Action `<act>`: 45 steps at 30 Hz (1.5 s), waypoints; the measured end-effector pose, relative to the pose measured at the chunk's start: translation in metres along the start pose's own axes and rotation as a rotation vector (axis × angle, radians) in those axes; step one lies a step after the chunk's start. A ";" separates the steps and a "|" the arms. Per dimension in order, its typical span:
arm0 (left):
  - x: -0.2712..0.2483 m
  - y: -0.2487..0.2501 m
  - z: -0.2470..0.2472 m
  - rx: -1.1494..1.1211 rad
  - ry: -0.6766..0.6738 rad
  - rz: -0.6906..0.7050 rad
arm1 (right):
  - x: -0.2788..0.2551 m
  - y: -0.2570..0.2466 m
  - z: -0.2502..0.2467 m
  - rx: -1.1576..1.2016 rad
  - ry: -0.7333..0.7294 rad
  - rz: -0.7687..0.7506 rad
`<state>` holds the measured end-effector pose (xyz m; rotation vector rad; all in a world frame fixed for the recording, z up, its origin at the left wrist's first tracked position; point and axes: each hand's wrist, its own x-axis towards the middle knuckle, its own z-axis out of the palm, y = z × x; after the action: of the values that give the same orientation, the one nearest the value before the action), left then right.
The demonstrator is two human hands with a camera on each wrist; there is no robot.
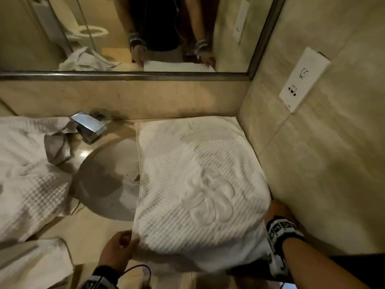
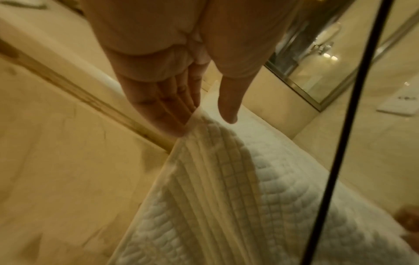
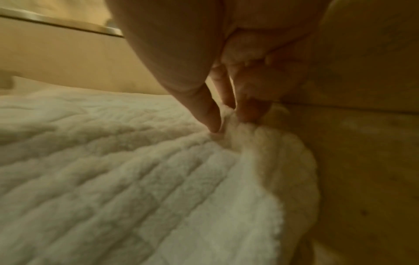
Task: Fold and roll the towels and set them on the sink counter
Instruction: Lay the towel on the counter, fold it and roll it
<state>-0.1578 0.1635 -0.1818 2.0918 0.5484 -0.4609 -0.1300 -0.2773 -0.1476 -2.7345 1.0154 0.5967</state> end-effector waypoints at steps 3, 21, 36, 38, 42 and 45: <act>-0.012 -0.007 0.009 0.085 -0.023 0.010 | -0.005 0.002 0.003 -0.074 0.088 -0.096; 0.040 0.094 -0.037 0.133 0.230 0.040 | 0.014 -0.068 -0.050 -0.126 0.001 -0.363; 0.211 0.204 -0.037 -0.036 0.050 -0.041 | 0.129 -0.203 -0.125 -0.111 0.087 -0.302; 0.233 0.207 -0.036 -0.011 0.024 -0.064 | 0.147 -0.215 -0.128 -0.093 0.062 -0.288; 0.268 0.210 -0.034 -0.080 0.033 -0.109 | 0.182 -0.232 -0.130 -0.023 0.026 -0.223; 0.289 0.212 -0.029 -0.185 0.016 -0.134 | 0.208 -0.245 -0.130 0.063 0.003 -0.144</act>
<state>0.2005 0.1420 -0.1720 1.8909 0.7170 -0.4525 0.2145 -0.2519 -0.1136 -2.7245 0.8150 0.5279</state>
